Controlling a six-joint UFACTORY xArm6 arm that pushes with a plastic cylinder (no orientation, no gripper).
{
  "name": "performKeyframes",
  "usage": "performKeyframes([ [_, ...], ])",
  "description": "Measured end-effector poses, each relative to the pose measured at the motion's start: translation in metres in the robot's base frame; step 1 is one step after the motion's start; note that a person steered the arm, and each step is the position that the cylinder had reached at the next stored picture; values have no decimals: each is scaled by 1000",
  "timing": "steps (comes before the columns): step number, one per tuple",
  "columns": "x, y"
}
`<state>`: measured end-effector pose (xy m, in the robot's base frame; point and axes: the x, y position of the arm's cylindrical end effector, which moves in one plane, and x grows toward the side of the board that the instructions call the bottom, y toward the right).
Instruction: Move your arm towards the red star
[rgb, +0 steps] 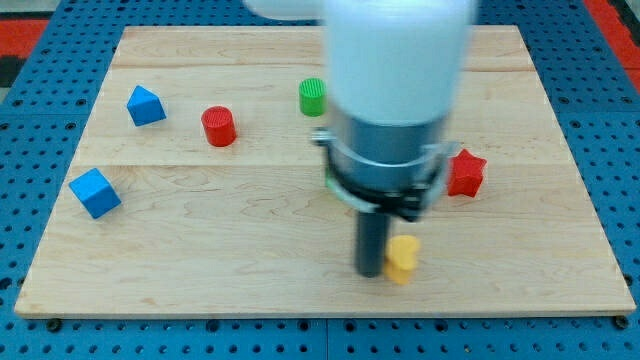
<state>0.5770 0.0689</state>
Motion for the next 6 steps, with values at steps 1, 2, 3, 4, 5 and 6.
performKeyframes([
  [1, 3, 73],
  [2, 3, 129],
  [3, 3, 128],
  [4, -20, 73],
  [5, -81, 59],
  [6, -137, 72],
])
